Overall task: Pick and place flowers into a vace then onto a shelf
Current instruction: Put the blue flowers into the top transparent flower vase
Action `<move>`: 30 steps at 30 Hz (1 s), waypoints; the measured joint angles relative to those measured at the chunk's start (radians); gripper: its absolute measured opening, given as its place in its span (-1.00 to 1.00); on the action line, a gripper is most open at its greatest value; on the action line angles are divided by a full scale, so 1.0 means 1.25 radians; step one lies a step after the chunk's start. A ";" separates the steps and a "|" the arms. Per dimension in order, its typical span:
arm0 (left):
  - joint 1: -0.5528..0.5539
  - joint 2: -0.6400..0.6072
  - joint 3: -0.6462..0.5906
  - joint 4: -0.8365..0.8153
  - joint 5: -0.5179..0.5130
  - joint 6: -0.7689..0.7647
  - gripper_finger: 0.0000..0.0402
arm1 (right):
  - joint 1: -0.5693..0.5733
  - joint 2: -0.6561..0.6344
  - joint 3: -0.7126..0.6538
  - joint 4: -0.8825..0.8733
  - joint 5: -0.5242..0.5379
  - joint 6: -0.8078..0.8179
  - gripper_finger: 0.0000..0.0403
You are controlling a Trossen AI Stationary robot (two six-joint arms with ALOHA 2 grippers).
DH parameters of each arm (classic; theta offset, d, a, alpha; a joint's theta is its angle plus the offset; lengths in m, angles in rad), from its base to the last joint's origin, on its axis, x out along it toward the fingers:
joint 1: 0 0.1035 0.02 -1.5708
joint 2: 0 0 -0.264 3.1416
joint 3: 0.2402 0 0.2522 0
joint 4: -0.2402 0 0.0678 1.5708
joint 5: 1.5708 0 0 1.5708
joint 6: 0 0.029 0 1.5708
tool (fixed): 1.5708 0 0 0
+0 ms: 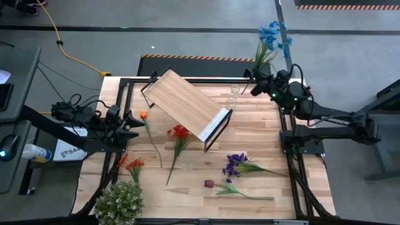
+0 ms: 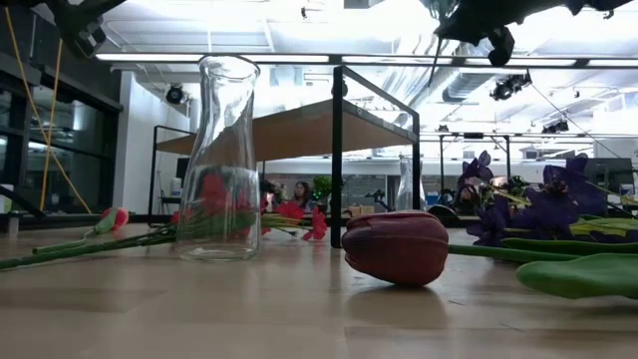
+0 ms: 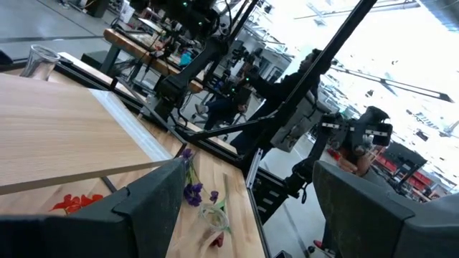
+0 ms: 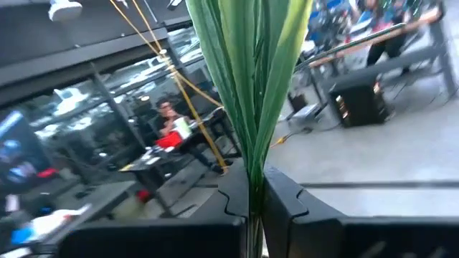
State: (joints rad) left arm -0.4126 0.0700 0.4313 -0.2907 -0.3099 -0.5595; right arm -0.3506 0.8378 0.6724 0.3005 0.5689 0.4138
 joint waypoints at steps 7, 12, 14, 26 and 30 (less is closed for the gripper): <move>0.000 0.000 0.000 0.000 -0.017 0.000 0.68 | -0.036 0.109 0.000 0.094 0.007 -0.069 -0.97; 0.000 0.000 0.000 0.000 -0.018 0.000 0.68 | -0.066 0.171 0.000 0.098 0.007 -0.062 -0.95; 0.000 0.000 0.000 0.000 -0.019 0.000 0.68 | -0.072 0.190 0.000 0.098 0.007 -0.062 -0.94; 0.000 0.000 0.000 0.000 -0.039 0.000 0.68 | -0.076 0.255 0.000 0.106 0.045 -0.067 -0.92; 0.000 0.000 0.000 0.000 -0.041 0.000 0.68 | -0.076 0.274 0.000 0.111 0.060 -0.086 -0.96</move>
State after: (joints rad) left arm -0.4126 0.0700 0.4313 -0.2909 -0.3613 -0.5591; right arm -0.4450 1.1803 0.6724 0.4394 0.6442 0.3061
